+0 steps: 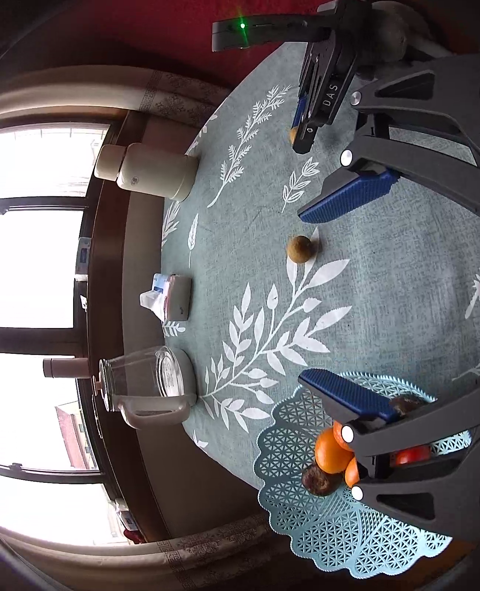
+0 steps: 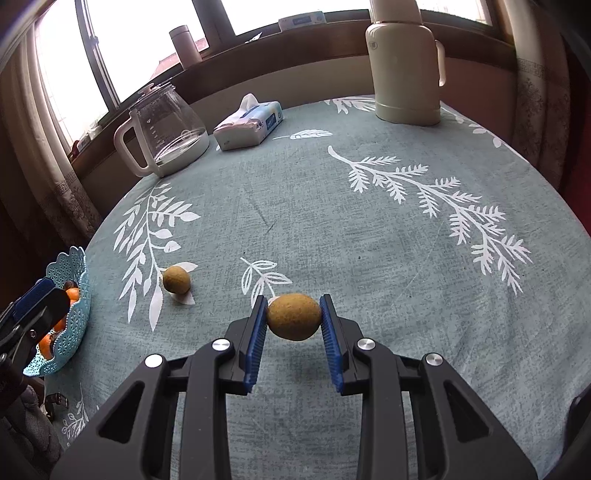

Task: Organize fruits
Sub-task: 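Close the left tool on the other kiwi while the right tool holds its kiwi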

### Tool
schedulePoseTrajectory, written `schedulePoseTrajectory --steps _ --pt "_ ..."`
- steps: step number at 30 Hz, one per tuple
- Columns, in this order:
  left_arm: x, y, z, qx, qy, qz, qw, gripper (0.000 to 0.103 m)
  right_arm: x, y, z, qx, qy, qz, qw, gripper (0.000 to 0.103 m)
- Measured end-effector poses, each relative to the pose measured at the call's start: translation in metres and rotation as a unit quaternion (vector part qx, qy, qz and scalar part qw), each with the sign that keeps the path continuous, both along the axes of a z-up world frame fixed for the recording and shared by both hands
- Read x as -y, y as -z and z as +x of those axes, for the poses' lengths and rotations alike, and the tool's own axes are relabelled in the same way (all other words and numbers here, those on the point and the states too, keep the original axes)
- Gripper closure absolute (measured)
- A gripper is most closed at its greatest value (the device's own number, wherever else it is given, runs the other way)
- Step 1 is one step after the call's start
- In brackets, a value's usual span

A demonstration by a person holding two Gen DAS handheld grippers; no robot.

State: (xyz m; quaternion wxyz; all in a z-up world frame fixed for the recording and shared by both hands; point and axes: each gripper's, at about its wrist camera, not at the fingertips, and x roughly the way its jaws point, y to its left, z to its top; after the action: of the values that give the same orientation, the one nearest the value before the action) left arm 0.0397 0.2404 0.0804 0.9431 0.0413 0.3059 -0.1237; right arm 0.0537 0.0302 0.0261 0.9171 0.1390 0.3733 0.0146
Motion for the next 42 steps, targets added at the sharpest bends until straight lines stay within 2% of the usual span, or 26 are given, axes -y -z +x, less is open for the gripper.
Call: schedulePoseTrajectory --steps 3,6,12,14,17,20,24,29,37,42 --pt "0.016 0.01 0.011 -0.017 0.016 0.013 0.9997 0.033 0.001 0.001 0.0 0.0 0.0 0.004 1.0 0.074" --pt "0.027 0.022 0.022 -0.042 0.029 0.014 0.9986 0.047 0.001 0.002 -0.001 -0.002 -0.001 0.006 1.0 0.074" --pt "0.041 0.036 0.045 -0.079 0.041 -0.008 0.996 0.049 0.001 0.002 -0.001 -0.002 -0.004 0.01 1.0 0.074" --pt "0.044 0.041 0.053 -0.091 0.042 -0.012 0.9949 0.057 0.001 0.003 0.0 -0.003 -0.004 0.012 1.0 0.074" --pt "0.047 0.047 0.061 -0.104 0.041 -0.016 0.9937 0.062 0.002 0.003 0.0 -0.003 -0.004 0.013 1.0 0.074" --pt "0.05 0.051 0.066 -0.11 0.039 -0.013 0.9931 0.069 0.002 0.003 0.0 -0.003 -0.005 0.013 1.0 0.074" --pt "0.05 0.052 0.07 -0.108 0.03 -0.01 0.9936 0.07 0.001 0.003 0.0 -0.003 -0.006 0.013 1.0 0.074" --pt "0.047 0.052 0.072 -0.104 0.023 -0.008 0.9942 0.08 0.001 0.003 0.0 -0.003 -0.006 0.013 1.0 0.074" --pt "0.046 0.053 0.073 -0.101 0.016 -0.019 0.9946 0.081 0.0 0.003 0.0 -0.002 -0.006 0.014 1.0 0.074" --pt "0.046 0.058 0.076 -0.111 0.02 -0.031 0.9931 0.073 0.0 0.003 0.0 -0.002 -0.006 0.014 1.0 0.074"
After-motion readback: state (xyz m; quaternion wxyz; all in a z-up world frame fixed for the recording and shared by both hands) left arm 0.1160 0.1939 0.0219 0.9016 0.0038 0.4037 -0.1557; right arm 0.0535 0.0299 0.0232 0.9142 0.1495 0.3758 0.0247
